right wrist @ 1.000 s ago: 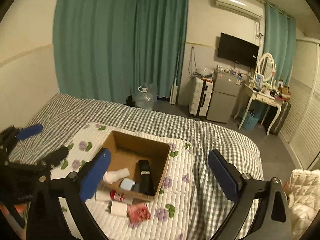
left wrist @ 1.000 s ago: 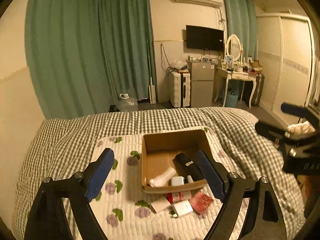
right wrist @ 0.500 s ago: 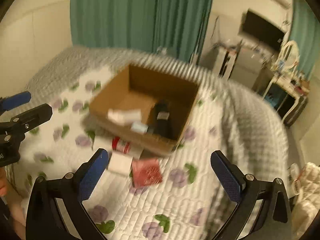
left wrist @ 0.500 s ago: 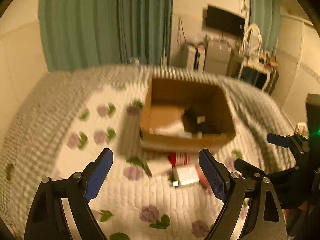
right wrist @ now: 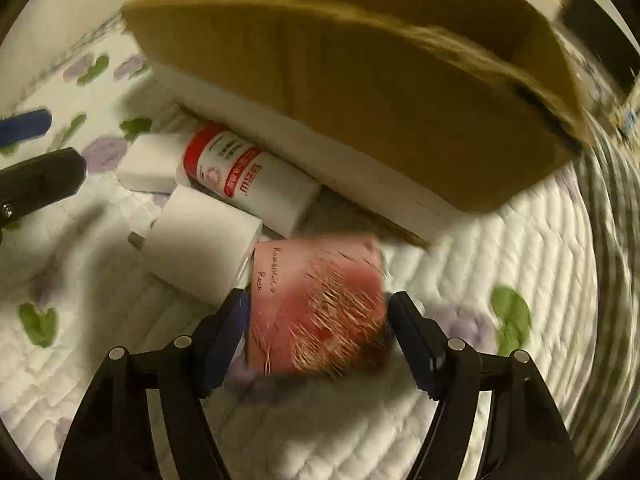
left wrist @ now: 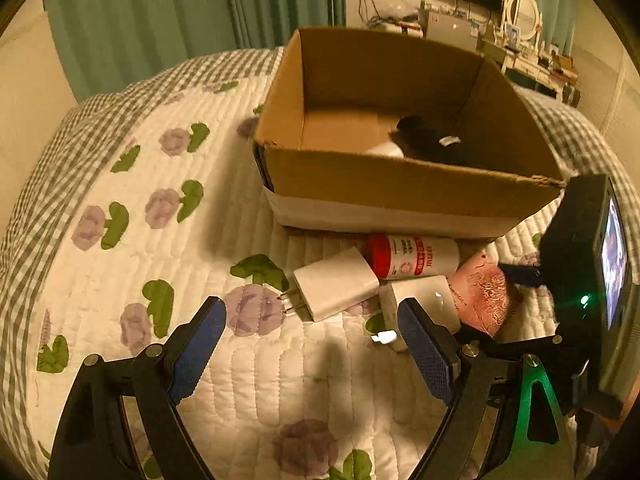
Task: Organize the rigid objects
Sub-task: 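Grasp the pink Romantic Rose card with the right gripper and lift it, then grasp the white cube charger with the left gripper while the right holds the card, then lower the card and cube charger into the box and open both grippers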
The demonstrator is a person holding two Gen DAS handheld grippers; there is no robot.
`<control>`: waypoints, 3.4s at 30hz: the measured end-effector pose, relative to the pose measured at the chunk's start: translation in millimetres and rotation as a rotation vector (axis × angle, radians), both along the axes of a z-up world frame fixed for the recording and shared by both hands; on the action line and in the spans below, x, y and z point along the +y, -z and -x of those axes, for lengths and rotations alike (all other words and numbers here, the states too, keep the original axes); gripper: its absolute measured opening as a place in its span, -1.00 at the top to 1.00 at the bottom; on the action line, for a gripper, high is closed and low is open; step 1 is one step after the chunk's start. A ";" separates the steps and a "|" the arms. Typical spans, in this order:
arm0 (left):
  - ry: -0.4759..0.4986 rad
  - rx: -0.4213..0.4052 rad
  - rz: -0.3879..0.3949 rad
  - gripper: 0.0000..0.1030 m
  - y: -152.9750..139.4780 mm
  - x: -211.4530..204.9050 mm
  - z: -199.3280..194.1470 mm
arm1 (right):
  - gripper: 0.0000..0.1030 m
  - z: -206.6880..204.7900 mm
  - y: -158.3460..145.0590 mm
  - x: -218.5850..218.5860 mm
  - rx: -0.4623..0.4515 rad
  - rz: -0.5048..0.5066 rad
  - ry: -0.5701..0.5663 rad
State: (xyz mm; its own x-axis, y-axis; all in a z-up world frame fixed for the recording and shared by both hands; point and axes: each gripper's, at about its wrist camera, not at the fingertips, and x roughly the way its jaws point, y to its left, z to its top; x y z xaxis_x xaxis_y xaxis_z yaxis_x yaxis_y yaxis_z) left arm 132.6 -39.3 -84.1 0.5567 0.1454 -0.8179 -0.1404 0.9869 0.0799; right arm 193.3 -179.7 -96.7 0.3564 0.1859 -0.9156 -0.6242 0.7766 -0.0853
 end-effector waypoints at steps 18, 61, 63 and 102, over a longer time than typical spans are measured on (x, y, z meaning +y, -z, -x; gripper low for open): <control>0.048 0.166 0.027 -0.74 31.2 -61.2 -31.1 | -0.33 11.4 -58.3 -88.7 -0.105 -0.006 0.072; 0.261 -0.274 -0.063 -0.28 -153.6 -12.6 -36.2 | -0.33 -1.6 -244.2 -23.3 -0.277 -0.235 0.175; 0.254 -0.259 -0.061 -0.28 -141.1 -10.3 -57.6 | -0.33 -21.4 -239.0 -18.3 -0.286 -0.239 0.191; 0.297 -0.345 -0.055 -0.68 -178.0 12.0 -2.3 | -0.78 -21.2 -248.9 -13.0 -0.307 -0.150 0.272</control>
